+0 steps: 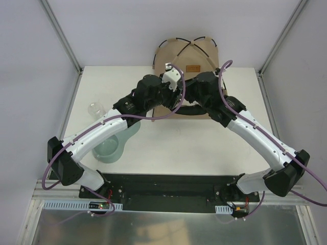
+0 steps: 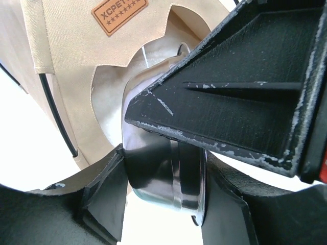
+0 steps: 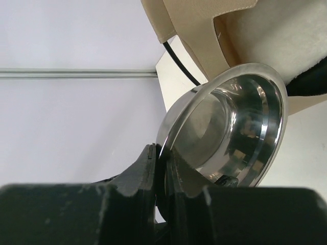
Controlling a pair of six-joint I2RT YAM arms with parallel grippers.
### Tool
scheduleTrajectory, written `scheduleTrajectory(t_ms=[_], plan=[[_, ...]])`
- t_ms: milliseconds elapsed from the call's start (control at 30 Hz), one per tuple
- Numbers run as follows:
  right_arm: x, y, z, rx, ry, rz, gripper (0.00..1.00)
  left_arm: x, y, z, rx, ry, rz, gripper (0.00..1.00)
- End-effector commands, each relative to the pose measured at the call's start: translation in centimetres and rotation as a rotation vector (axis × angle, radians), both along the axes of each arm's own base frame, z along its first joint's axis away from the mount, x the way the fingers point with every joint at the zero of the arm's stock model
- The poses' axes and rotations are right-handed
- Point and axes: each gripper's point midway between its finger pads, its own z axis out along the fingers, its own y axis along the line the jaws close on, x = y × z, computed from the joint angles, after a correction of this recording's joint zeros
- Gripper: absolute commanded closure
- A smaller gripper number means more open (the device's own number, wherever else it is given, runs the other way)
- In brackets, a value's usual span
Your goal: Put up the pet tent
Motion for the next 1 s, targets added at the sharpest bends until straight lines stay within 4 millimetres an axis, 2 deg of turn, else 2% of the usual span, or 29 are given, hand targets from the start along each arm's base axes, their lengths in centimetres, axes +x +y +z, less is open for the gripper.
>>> scheduleTrajectory(t_ms=[0,167,267,400,533,633,767,867,967], plan=[[-0.7,1.2,2.0,0.076,-0.018,0.036,0.91,1.0,2.1,1.1,0.014,-0.051,0.103,1.0],[-0.7,1.2,1.3,0.118,0.006,0.02,0.73,1.2,2.9,0.9,0.032,-0.062,0.134,1.0],[-0.7,1.0,1.0,0.146,0.018,0.001,0.68,1.3,3.2,0.8,0.042,-0.082,0.142,1.0],[-0.3,0.4,0.7,0.191,0.028,-0.053,0.86,0.8,3.2,0.5,0.054,-0.106,0.103,1.0],[0.1,0.5,0.3,0.215,0.049,-0.069,0.87,0.4,3.2,0.9,0.047,-0.12,0.086,1.0],[0.1,0.0,0.5,0.211,0.038,-0.084,0.8,0.6,3.8,1.0,0.053,-0.127,0.11,1.0],[-0.3,-1.4,0.9,0.184,0.006,-0.111,0.64,0.4,4.5,0.7,0.072,-0.107,0.132,1.0],[-0.6,-3.1,1.5,0.154,-0.032,-0.146,0.51,0.0,5.3,0.4,0.081,-0.076,0.155,1.0],[-0.9,-4.8,1.7,0.103,-0.069,-0.183,0.45,-0.9,6.7,0.2,0.073,-0.019,0.185,1.0]])
